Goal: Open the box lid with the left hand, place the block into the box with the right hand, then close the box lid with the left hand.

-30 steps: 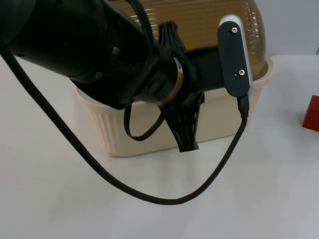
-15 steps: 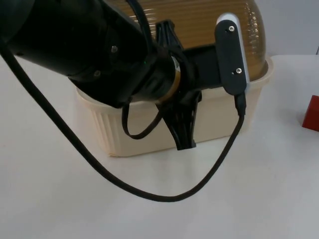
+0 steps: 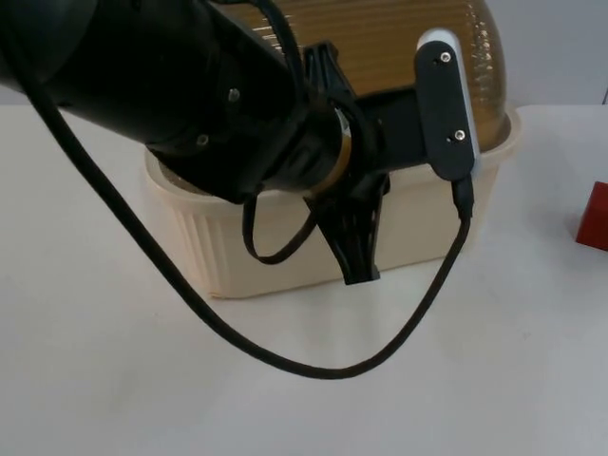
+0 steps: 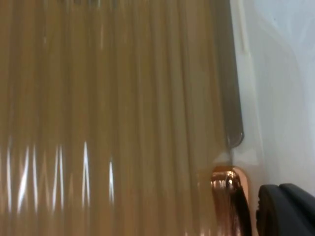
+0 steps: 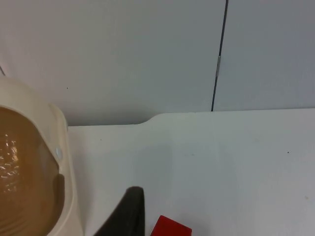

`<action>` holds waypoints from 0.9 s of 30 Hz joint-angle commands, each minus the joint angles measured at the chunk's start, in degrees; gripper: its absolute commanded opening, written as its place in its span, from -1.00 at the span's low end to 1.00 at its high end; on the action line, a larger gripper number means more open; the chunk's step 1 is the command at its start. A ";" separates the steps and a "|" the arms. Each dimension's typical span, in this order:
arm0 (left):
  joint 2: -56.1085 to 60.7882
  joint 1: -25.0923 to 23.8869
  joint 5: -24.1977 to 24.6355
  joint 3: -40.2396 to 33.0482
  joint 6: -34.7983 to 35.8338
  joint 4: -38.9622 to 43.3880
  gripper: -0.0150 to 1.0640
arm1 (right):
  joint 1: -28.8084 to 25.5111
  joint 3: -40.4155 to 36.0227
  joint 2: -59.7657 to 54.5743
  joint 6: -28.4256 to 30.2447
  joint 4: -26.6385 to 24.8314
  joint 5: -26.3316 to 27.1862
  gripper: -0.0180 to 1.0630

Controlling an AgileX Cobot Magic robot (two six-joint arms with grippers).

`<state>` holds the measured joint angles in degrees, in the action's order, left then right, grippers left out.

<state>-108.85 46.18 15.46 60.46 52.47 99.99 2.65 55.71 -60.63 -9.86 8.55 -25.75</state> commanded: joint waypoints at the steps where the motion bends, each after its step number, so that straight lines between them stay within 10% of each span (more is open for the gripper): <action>1: -0.21 -0.30 3.46 1.64 -0.05 -0.04 -0.98 | 0.00 0.39 -0.12 0.25 0.14 -0.07 0.96; 15: -0.21 -0.30 10.57 3.34 -5.01 -0.04 -0.98 | 0.00 0.39 -0.12 0.25 0.29 0.04 0.96; 27: 2.67 -3.78 1.62 7.07 -8.81 -0.04 -0.98 | 0.00 0.39 -0.12 0.25 0.29 -1.10 0.96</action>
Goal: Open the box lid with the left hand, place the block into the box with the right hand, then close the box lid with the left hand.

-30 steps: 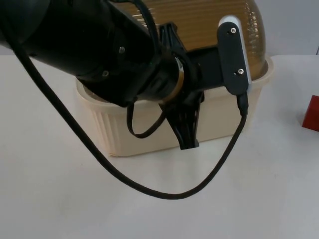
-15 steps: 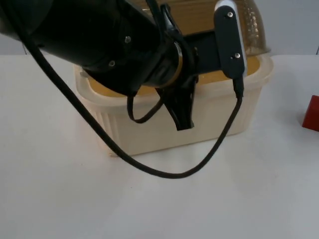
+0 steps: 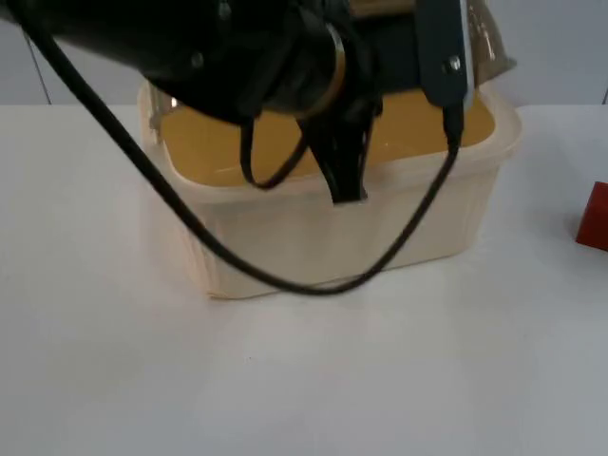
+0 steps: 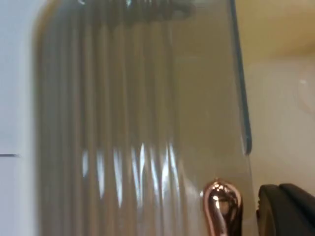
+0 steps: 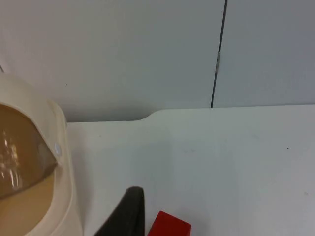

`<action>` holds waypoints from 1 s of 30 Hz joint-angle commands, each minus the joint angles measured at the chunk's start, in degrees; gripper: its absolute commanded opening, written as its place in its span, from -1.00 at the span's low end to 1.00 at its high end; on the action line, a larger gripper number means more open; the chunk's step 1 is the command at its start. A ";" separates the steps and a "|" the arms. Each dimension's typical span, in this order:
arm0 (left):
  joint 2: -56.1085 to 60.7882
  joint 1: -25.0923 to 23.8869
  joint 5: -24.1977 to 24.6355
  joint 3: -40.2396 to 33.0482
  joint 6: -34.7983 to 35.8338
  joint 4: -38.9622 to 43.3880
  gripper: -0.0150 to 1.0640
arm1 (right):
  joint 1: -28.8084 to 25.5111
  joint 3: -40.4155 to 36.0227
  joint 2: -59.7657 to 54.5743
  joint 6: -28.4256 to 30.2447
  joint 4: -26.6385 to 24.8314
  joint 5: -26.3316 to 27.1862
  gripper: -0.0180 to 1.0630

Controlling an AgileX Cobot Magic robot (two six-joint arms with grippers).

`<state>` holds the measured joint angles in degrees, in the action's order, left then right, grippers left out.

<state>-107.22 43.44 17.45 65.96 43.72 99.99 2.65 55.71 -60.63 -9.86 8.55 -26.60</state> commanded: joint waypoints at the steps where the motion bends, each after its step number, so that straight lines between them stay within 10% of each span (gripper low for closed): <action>1: 1.18 -1.55 -0.37 2.18 -0.06 -0.04 -0.98 | 0.00 0.39 -0.12 0.25 0.29 -0.25 0.96; 19: 1.75 -6.86 -0.35 7.47 1.26 -0.93 -0.98 | 0.00 0.39 -0.12 0.25 0.29 -0.12 0.96; 30: 5.99 0.12 4.92 7.36 0.64 -25.89 -0.98 | 0.00 0.39 -0.12 0.25 0.29 0.03 0.96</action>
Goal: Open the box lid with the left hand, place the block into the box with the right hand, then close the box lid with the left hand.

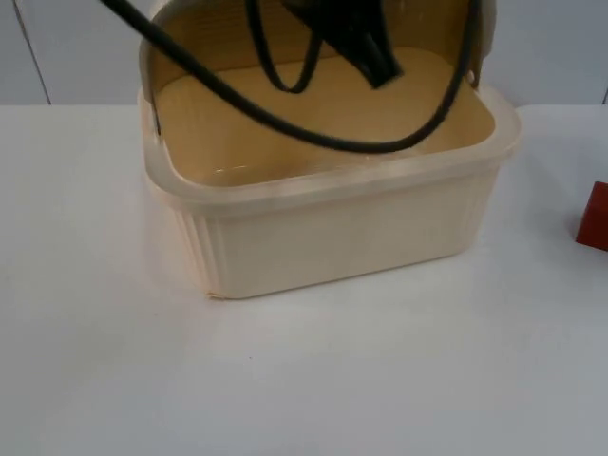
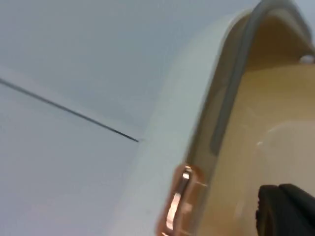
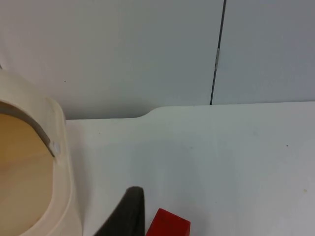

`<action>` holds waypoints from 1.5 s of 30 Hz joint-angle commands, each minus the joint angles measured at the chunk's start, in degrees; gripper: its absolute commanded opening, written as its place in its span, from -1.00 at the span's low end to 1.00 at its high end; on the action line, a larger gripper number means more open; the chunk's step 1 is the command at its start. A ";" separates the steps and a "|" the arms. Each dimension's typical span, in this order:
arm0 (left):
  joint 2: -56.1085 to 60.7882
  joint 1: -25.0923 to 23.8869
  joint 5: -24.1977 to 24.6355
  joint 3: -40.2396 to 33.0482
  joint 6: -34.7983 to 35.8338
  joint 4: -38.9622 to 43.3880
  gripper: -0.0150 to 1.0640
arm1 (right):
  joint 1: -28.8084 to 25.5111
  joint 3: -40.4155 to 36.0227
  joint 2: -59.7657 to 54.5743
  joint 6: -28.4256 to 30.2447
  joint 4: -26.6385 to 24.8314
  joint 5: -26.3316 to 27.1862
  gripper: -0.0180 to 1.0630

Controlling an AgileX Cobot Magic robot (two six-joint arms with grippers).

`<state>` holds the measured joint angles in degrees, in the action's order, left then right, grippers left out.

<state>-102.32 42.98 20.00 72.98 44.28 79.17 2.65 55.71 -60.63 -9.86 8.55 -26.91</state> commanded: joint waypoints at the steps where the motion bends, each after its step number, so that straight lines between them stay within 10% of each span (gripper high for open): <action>1: 1.87 1.17 3.34 0.34 -0.12 -8.35 -0.98 | 0.00 0.39 -0.12 0.25 0.29 0.41 0.96; 15: 17.52 -1.39 6.12 0.34 -1.94 -12.41 -0.98 | 0.00 0.39 -0.12 0.25 0.18 1.78 0.96; 28: 29.66 -37.12 4.84 0.34 -2.20 -44.16 -0.98 | 0.00 0.39 -0.12 0.25 -0.07 1.78 0.96; 38: 28.58 -39.60 9.55 0.34 -45.62 -72.87 -0.98 | 0.00 0.39 -0.12 -0.09 -0.30 1.78 0.96; 45: 28.46 -39.60 7.54 0.34 -46.74 -77.87 -0.98 | 0.00 0.39 -0.12 -0.11 -0.30 1.53 0.96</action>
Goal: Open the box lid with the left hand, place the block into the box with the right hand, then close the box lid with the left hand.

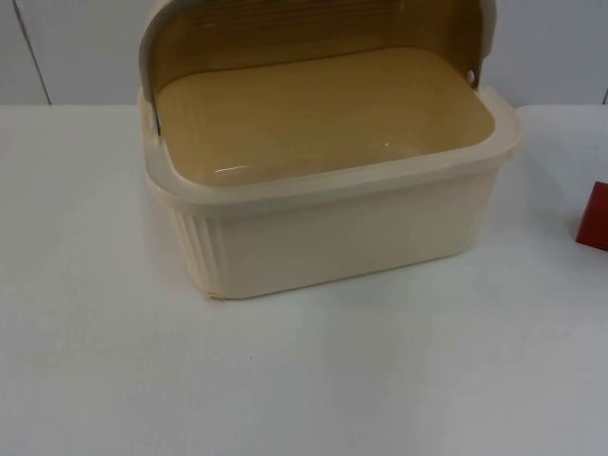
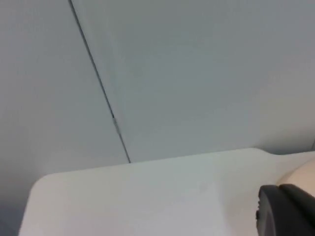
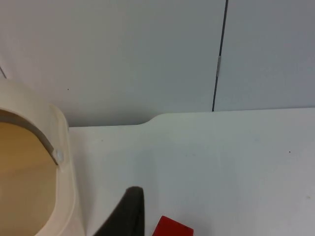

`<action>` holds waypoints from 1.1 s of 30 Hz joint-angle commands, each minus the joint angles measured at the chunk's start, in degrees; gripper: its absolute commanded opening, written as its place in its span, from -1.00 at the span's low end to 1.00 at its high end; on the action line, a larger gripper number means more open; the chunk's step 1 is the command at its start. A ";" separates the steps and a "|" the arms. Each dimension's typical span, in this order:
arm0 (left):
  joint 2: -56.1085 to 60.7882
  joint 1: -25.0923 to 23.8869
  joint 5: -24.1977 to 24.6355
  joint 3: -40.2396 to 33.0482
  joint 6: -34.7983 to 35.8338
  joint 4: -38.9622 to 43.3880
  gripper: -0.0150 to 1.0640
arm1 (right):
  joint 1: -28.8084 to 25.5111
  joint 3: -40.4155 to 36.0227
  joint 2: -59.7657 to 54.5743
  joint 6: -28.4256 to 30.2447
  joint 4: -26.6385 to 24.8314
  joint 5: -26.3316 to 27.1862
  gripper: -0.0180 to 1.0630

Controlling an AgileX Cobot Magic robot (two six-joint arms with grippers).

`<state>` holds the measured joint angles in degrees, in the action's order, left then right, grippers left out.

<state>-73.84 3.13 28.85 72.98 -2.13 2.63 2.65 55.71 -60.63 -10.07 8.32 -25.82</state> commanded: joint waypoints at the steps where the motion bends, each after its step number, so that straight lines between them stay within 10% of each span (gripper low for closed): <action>1: -0.14 0.24 -1.54 0.34 1.73 -1.33 -0.98 | 0.00 0.39 -0.12 0.10 -0.07 0.18 0.96; 11: -2.96 0.24 0.65 0.34 4.47 -0.56 -0.77 | 0.00 0.39 -0.12 0.10 -0.07 0.18 0.96; 16: -3.37 0.24 1.02 0.34 4.50 -0.95 0.03 | 0.00 0.39 -0.12 0.10 -0.07 -0.09 0.96; 19: -3.37 0.24 1.15 0.34 4.38 -2.17 0.92 | 0.00 0.39 -0.12 0.10 -0.07 -0.28 0.96; 33: -1.90 2.27 4.21 0.34 -1.32 -3.52 0.97 | 0.00 0.39 -0.12 0.10 0.12 0.58 0.96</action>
<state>-76.50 4.99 32.82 72.98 -2.66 0.00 2.65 55.71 -60.63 -10.07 8.32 -25.92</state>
